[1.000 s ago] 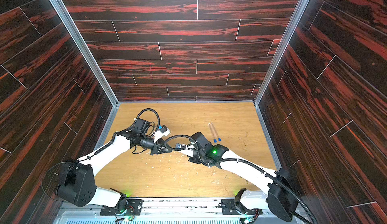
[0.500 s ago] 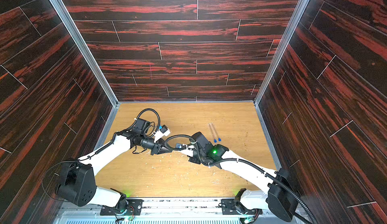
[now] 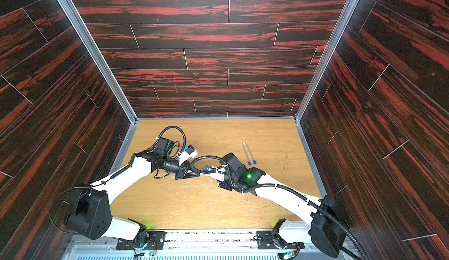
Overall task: Insert stoppers into test tubes
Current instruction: Insert the stopper into the test tube.
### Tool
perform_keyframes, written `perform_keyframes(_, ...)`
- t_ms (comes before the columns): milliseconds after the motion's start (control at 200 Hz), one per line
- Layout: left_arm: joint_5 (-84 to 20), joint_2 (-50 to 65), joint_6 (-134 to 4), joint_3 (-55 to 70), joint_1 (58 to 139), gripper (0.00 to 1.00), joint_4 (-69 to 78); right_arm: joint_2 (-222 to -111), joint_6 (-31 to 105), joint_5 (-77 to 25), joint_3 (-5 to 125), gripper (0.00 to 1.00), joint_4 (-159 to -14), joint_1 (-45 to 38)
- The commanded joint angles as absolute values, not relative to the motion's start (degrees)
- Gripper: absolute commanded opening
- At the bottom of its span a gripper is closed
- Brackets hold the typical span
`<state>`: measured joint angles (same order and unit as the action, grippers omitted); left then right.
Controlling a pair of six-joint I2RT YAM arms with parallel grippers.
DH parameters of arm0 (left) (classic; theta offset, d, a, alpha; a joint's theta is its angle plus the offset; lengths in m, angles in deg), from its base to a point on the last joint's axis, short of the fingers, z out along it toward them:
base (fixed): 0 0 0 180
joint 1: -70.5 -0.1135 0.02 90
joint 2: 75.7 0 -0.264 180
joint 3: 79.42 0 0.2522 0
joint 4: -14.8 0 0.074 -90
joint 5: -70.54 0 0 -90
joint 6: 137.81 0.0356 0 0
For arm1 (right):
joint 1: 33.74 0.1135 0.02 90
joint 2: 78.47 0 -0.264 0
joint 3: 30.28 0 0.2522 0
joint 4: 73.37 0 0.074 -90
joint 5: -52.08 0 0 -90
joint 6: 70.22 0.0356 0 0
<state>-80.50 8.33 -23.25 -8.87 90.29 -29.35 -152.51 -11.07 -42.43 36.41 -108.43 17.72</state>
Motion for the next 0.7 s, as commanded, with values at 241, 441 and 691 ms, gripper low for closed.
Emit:
perform_keyframes(241,-82.25,8.15,-22.9,-7.3,91.68,0.0,-27.86,-154.23,-11.42,-34.98,40.62,0.18,-103.09,19.69)
perform_keyframes(441,-84.02,7.79,-25.92,-7.21,91.7,0.0,-25.83,-153.76,-9.78,-33.53,38.26,0.18,-99.9,19.69)
perform_keyframes(691,-86.52,7.76,-28.12,-7.13,91.68,0.0,-24.24,-152.91,-8.85,-32.47,36.83,0.18,-96.64,19.67)
